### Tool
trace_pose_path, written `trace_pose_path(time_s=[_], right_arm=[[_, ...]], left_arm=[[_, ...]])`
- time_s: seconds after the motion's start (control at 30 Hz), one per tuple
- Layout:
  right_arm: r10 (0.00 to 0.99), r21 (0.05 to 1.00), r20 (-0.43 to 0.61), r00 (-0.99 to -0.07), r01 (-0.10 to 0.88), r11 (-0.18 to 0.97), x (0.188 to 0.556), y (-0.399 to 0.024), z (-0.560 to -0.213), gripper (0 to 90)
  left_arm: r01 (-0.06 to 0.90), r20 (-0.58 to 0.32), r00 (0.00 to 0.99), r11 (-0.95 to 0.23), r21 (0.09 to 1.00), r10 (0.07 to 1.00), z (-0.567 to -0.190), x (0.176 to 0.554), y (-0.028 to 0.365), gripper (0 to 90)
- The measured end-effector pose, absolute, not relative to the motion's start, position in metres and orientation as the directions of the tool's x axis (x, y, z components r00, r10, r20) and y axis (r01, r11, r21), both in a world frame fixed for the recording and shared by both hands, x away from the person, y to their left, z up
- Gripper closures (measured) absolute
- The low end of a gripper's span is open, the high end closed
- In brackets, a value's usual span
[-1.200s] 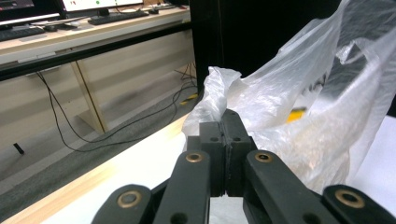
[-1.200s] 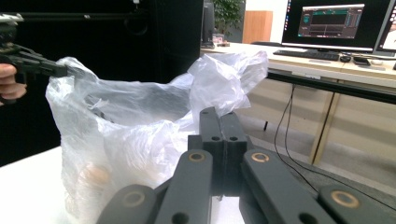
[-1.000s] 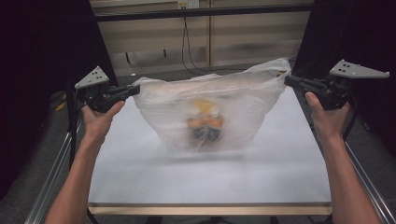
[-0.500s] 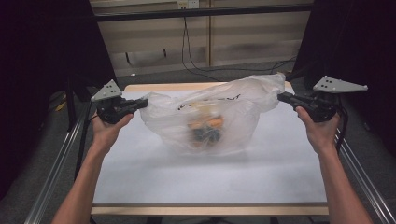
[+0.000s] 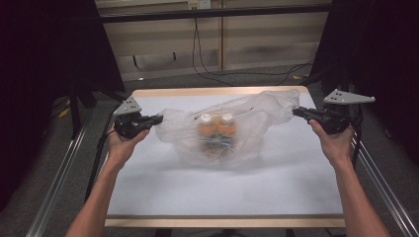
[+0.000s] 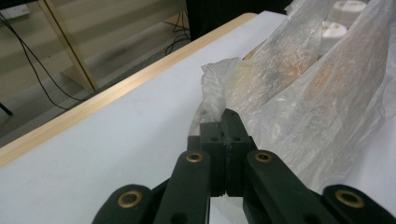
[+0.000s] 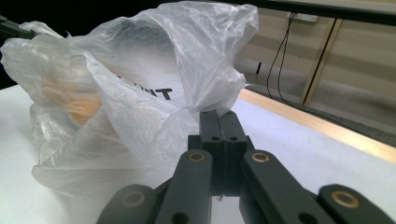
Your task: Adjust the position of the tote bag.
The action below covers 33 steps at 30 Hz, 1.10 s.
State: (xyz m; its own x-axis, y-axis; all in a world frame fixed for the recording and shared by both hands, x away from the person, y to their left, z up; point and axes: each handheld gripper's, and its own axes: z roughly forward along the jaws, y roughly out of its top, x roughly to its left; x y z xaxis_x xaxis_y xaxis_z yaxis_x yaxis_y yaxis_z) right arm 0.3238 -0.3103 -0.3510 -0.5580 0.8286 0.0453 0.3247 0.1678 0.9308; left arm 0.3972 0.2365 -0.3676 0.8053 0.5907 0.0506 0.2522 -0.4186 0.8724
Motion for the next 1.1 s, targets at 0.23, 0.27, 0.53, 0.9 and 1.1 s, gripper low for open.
trace_pose_path(time_s=[0.23, 0.27, 0.53, 0.9, 1.1], right_arm=[[0.824, 0.912, 0.057, -0.564, 0.364, 0.187, 0.324, -0.309, -0.371, 90.0], [0.824, 0.909, 0.053, -0.565, 0.369, 0.195, 0.325, -0.309, -0.373, 90.0], [0.821, 0.889, 0.06, -0.568, 0.405, 0.215, 0.332, -0.301, -0.387, 90.0], [0.825, 0.862, 0.041, -0.564, 0.438, 0.257, 0.342, -0.288, -0.404, 90.0], [0.829, 0.83, 0.03, -0.558, 0.476, 0.291, 0.351, -0.286, -0.418, 90.0]], left_arm=[[0.278, 0.044, 0.798, -0.432, 0.858, 0.601, -0.377, 0.396, 0.245, 89.9], [0.277, 0.047, 0.796, -0.434, 0.857, 0.603, -0.379, 0.396, 0.246, 89.9], [0.317, 0.027, 0.789, -0.445, 0.838, 0.614, -0.398, 0.4, 0.247, 90.0], [0.353, 0.036, 0.778, -0.483, 0.801, 0.627, -0.424, 0.403, 0.245, 90.0], [0.362, 0.062, 0.784, -0.537, 0.762, 0.617, -0.434, 0.403, 0.238, 90.0]])
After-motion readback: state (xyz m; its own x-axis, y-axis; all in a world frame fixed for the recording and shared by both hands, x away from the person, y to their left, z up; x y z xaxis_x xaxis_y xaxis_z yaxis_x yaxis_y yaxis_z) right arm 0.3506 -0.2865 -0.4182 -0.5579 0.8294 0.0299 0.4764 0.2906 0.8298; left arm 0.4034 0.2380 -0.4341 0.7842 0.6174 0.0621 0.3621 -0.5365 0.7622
